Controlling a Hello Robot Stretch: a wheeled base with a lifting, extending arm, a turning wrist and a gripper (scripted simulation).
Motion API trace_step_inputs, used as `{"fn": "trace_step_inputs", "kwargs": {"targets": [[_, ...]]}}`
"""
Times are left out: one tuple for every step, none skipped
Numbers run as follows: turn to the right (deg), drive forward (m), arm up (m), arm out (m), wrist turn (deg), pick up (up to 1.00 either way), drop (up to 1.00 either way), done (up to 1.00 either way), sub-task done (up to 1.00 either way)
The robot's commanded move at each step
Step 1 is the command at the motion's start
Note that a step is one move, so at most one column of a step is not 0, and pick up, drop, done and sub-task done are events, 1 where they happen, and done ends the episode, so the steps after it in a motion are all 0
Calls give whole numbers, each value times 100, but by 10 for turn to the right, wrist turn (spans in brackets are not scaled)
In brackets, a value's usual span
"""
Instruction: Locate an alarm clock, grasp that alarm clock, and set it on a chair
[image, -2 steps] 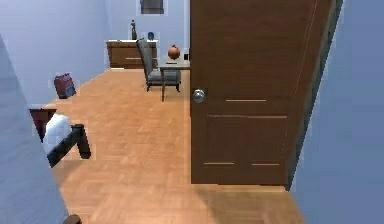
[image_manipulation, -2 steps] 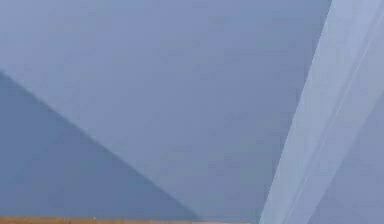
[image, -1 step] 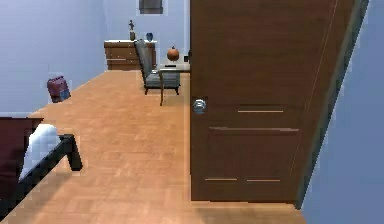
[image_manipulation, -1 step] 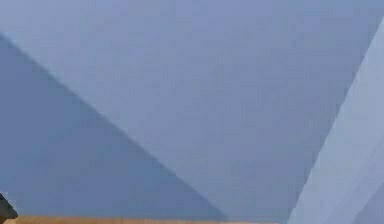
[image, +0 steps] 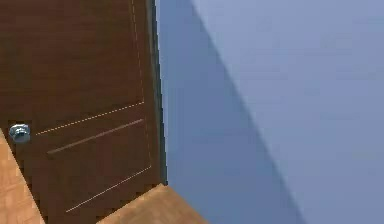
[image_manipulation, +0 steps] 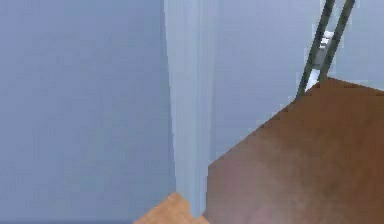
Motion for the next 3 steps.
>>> {"fn": "trace_step_inputs", "kwargs": {"targets": [[360,0,0,0,0,0,0,0,0],[0,20,0,0,0,0,0,0,0],[-450,0,0,0,0,0,0,0,0]]}}
